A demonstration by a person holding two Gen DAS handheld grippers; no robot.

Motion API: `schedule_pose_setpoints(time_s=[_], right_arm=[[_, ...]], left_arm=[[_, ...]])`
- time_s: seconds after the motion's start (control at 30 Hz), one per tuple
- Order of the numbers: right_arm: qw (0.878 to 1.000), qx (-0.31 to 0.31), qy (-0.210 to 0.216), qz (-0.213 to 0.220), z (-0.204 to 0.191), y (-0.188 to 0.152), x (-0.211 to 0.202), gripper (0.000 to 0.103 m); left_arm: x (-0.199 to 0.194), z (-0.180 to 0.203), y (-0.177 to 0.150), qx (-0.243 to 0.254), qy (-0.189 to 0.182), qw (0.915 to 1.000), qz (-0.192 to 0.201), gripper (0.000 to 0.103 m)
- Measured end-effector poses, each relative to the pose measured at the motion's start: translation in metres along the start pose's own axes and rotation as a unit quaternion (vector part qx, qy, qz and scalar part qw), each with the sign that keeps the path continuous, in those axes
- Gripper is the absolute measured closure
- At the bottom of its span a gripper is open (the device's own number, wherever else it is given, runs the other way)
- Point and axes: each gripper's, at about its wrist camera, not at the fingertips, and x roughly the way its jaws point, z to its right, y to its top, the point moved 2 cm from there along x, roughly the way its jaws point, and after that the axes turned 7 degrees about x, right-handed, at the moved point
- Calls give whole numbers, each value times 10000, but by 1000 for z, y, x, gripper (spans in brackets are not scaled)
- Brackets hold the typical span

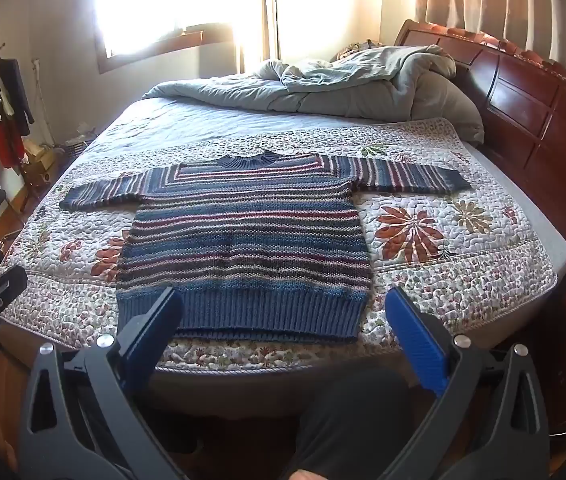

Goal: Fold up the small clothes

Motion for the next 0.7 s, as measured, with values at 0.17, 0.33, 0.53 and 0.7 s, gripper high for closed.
schedule_pose_setpoints(time_s=[0.17, 0.33, 0.53, 0.7], right_arm=[[10000, 2, 13, -5, -1, -1, 0, 3], [10000, 10, 14, -5, 0, -3, 4, 3], [10000, 22, 28, 1, 0, 0, 1, 3], [10000, 18, 25, 11, 0, 0, 1, 3]], left_arm=[[-1, 1, 0, 28, 21, 10000, -7, 4], [-1, 2, 0, 26, 24, 10000, 3, 4], [-1, 2, 0, 1, 10, 10000, -11, 4], [-2, 0, 0, -13, -13, 10000, -17, 4]])
